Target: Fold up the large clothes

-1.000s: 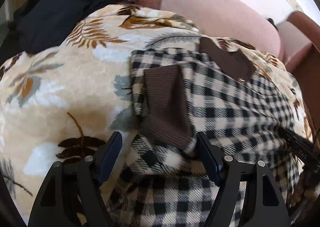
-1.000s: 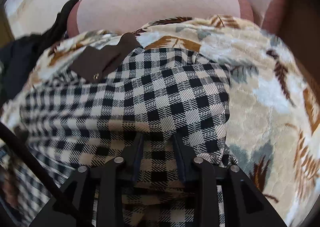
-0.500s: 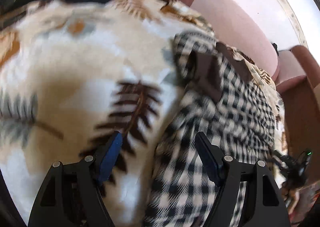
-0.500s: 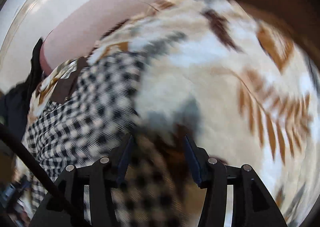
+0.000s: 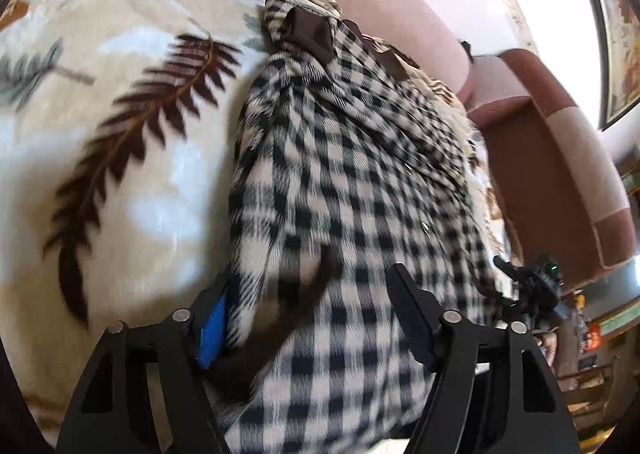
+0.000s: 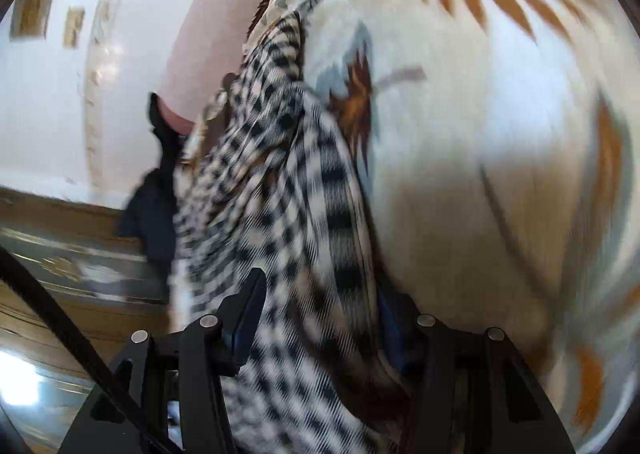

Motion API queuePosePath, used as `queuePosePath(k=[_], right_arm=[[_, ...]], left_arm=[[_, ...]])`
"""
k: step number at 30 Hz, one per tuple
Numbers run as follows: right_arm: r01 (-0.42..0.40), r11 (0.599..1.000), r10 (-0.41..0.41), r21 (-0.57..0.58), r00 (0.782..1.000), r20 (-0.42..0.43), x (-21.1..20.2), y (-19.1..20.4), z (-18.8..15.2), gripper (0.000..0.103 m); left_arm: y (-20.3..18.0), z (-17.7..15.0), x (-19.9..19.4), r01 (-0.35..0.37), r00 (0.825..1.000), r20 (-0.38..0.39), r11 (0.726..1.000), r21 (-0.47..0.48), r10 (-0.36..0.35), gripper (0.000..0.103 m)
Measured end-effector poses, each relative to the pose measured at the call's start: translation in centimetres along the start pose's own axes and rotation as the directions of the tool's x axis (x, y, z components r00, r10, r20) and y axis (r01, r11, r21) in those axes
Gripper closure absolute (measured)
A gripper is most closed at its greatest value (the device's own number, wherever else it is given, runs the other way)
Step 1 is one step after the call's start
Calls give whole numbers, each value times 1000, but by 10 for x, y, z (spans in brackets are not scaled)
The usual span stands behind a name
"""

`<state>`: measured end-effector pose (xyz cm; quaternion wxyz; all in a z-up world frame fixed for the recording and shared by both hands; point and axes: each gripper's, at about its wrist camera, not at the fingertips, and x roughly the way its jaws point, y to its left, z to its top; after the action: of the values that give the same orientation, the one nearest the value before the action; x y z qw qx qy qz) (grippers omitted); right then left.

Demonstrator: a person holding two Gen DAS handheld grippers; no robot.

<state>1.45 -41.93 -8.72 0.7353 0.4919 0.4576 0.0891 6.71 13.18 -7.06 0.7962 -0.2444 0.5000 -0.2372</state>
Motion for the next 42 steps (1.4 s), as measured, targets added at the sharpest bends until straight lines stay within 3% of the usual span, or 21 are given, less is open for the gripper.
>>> queuePosePath(k=[5,8,13,23,27,32,33,35,36,39,42], right_arm=[[-80,996,81,32,996,-25,-14,-12,-45,46],[-132,988,135,81,990,-39,-17,-23,-74,46],[-134,989,138,60,988,-74,-17,-23,-106,46],[-68,997,64,-36,995,-81,-12,-11,-136,48],[-17,995,11,-96,998,-68,-11,0,-141,48],[44,986,-52,-159,997,-49,-7,13,-145,52],[57,985,-65,-165,997,-44,-9,11,-145,57],[89,981,-96,-172,995,-36,-9,12,-144,68],[114,978,-121,-174,992,-31,-8,12,-144,77],[129,975,-136,-183,991,-23,-12,12,-146,91],[107,975,-110,-193,994,-6,-25,15,-147,94]], left_arm=[[14,-33,-15,110,994,0,991,-80,-110,36],[17,-49,-23,123,992,12,988,-94,-122,41],[18,-73,-29,125,992,12,987,-100,-124,41],[0,-107,-33,-7,1000,5,1000,12,6,41],[-13,-119,-32,-95,995,24,992,83,93,41],[-15,-122,-30,-136,991,23,985,104,134,40],[-16,-121,-29,-146,989,20,983,108,145,43],[-19,-118,-27,-220,975,17,968,119,219,66],[-19,-117,-26,-260,966,17,957,126,260,88],[-12,-111,-32,-228,973,0,970,87,229,96],[-10,-114,-46,-200,980,11,978,63,199,96]])
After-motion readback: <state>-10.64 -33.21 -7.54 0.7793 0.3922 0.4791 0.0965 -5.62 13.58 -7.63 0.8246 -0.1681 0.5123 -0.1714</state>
